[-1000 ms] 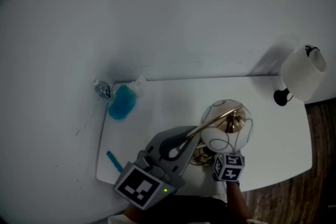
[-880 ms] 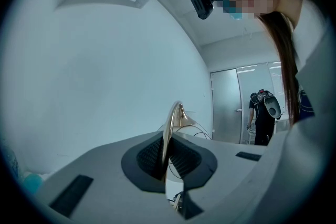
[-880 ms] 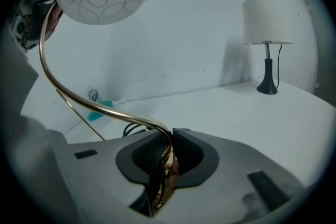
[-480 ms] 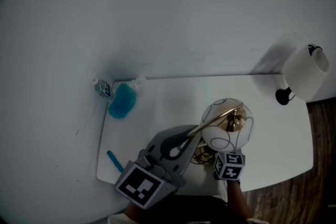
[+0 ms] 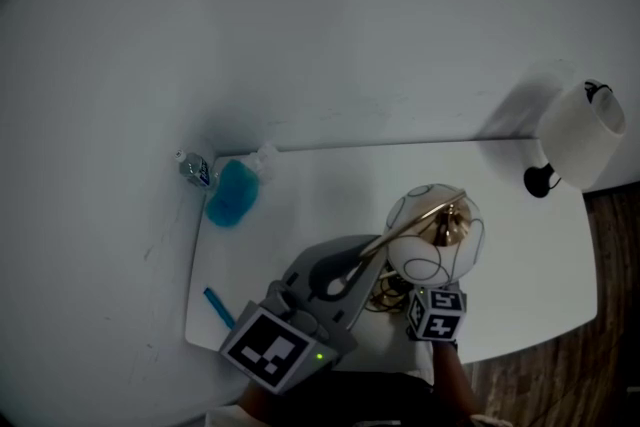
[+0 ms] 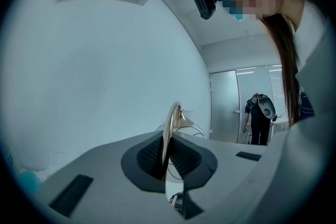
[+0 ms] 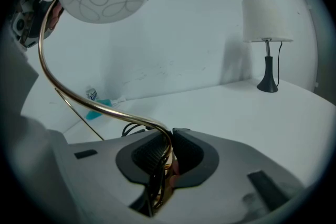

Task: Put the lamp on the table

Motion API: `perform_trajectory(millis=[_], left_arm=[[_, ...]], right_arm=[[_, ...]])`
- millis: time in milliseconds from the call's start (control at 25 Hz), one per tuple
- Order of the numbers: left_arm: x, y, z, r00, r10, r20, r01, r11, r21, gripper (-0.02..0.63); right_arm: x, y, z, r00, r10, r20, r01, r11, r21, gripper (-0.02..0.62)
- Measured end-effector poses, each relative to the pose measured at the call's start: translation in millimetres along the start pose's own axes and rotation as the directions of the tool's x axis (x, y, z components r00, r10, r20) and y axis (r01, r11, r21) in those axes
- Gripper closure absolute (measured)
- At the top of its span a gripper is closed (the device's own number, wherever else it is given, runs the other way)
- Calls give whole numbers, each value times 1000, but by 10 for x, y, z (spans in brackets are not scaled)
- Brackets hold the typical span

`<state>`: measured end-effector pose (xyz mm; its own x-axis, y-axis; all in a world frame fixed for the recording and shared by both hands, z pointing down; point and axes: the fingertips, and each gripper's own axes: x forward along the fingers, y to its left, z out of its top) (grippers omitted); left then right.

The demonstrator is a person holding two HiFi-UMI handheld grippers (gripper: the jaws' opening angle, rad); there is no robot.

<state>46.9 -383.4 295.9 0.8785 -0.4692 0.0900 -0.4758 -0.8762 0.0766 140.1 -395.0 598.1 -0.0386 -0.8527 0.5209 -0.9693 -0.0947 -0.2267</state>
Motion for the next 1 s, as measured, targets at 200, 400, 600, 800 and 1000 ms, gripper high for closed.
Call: perform_trajectory(millis=[200, 400, 600, 800, 1000], left_arm=[[19, -48, 1, 1000, -16, 0, 16, 1000, 5, 598], [31, -67, -9, 1000, -23, -2, 23, 1000, 5, 598], [28, -92, -13, 1000, -30, -2, 30, 999, 11, 598], [23, -97, -24, 999, -33, -5, 33, 999, 18, 598], [34, -135, -30, 999, -35, -11, 35, 999, 31, 598]], right_arm=[[2, -8, -6, 1000, 0, 3, 0, 1000, 4, 546], [13, -11, -26, 1000, 2, 2, -2, 1000, 11, 546], [11, -3, -35, 1000, 3, 3, -3, 1000, 11, 546], [20, 4, -51, 1000, 3, 2, -3, 1000, 11, 546], [12, -9, -56, 1000, 3, 4, -3, 1000, 14, 546]])
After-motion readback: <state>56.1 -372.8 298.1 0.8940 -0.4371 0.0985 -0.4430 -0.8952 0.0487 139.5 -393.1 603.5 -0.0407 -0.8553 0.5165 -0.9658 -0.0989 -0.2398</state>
